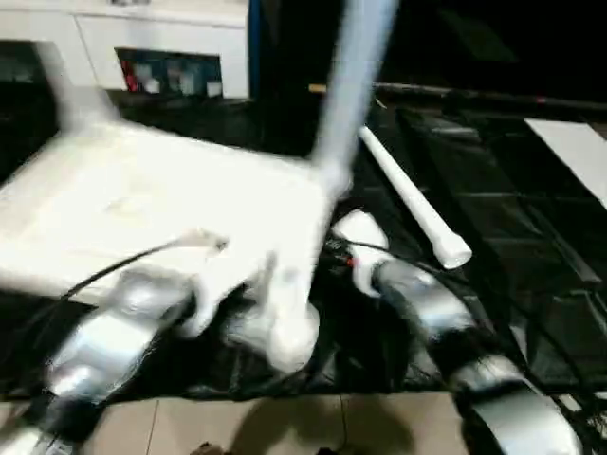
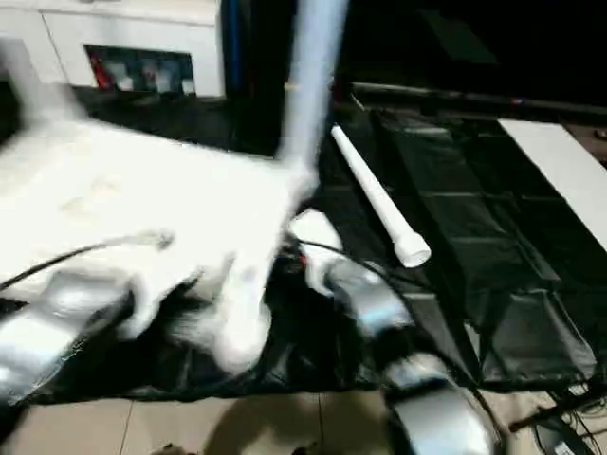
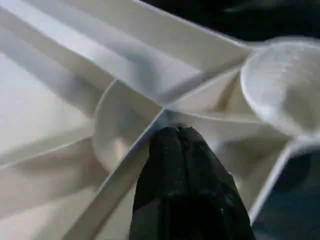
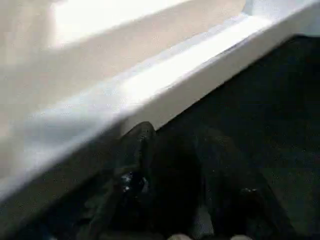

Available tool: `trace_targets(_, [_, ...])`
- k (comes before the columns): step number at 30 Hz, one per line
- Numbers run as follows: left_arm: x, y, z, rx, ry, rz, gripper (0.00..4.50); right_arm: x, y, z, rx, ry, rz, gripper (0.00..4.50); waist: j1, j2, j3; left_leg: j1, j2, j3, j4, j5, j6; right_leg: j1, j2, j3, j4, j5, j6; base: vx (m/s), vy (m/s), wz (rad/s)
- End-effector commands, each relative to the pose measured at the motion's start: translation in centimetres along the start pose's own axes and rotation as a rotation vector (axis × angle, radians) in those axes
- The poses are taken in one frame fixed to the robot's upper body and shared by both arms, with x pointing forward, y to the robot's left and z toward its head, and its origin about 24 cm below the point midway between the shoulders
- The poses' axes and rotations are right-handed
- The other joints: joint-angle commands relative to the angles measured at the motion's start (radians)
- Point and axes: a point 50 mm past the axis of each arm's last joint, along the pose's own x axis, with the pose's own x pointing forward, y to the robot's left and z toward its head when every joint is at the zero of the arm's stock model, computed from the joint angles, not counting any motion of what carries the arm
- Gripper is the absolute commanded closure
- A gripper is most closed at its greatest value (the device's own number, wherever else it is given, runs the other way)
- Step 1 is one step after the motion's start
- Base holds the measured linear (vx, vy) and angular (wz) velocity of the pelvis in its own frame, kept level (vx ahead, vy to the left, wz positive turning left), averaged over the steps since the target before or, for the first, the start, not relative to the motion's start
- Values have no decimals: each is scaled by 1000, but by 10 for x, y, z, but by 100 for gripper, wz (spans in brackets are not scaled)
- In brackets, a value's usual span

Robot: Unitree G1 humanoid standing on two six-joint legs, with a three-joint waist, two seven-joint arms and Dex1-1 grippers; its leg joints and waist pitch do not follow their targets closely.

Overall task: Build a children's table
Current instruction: Rotate table base

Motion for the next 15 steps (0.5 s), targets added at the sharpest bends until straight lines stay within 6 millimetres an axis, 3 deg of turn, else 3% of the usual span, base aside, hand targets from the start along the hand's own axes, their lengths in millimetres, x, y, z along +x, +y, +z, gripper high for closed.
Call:
trace_targets(1, [-4, 13, -6, 40, 33, 86, 450, -5, -19, 2, 32, -4, -115, 314, 8, 23, -65, 11, 38, -17, -74, -229, -30, 43, -83, 58, -72, -278, -163, 0, 0, 0])
trace_targets(2, [-5, 14, -6, 44, 35, 90, 450, -6, -21, 3, 38, -13, -124, 314, 9, 22, -66, 10, 39, -16, -73, -222, -30, 45, -83, 58, -70, -264, -167, 0, 0, 0])
trace_targets(4, [-9, 13, -4, 29, 11, 66, 450, -12, -33, 10, 77, -63, -163, 314, 14, 32, -68, 13, 40, -13, -72, -194, -29, 45, -82, 58, -64, -200, -178, 0, 0, 0])
trace_targets(6, [-11, 12, -3, 20, -1, 53, 450, -14, -38, 12, 85, -78, -176, 289, 17, 28, -72, 11, 40, -11, -71, -150, -26, 49, -77, 57, -51, -109, -201, 0, 0, 0])
trace_targets(8, [-20, 0, 4, 9, -65, -54, 450, -26, -63, 24, 92, -117, -252, 281, 19, 34, -74, 10, 40, -10, -69, -113, -19, 53, -77, 56, -43, -36, -225, 0, 0, 0])
trace_targets(9, [-22, -3, 5, 6, -78, -78, 450, -30, -69, 27, 89, -121, -269, 277, 18, 31, -75, 10, 40, -9, -67, -110, -18, 57, -78, 55, -41, -22, -236, 0, 0, 0])
trace_targets(10, [-24, -5, 6, 4, -87, -95, 450, -32, -73, 30, 85, -123, -281, 277, 19, 32, -74, 9, 38, -7, -66, -110, -17, 57, -77, 55, -41, -20, -238, 0, 0, 0])
trace_targets(11, [-25, -8, 8, 9, -115, -112, 450, -37, -83, 33, 72, -118, -319, 248, 19, 31, -72, 9, 36, -3, -65, -118, -15, 53, -74, 56, -42, -29, -240, 0, 0, 0])
trace_targets(13, [-26, -10, 14, -17, -190, -112, 450, -48, -105, 41, 59, -94, -417, 239, 22, 30, -66, 10, 33, -1, -63, -169, -19, 52, -73, 56, -54, -113, -228, 0, 0, 0])
trace_targets(15, [-28, -12, 21, -42, -252, -116, 418, -60, -124, 44, 47, -53, -507, 229, 21, 28, -64, 8, 30, -2, -62, -211, -29, 50, -74, 55, -61, -199, -207, 0, 0, 0])
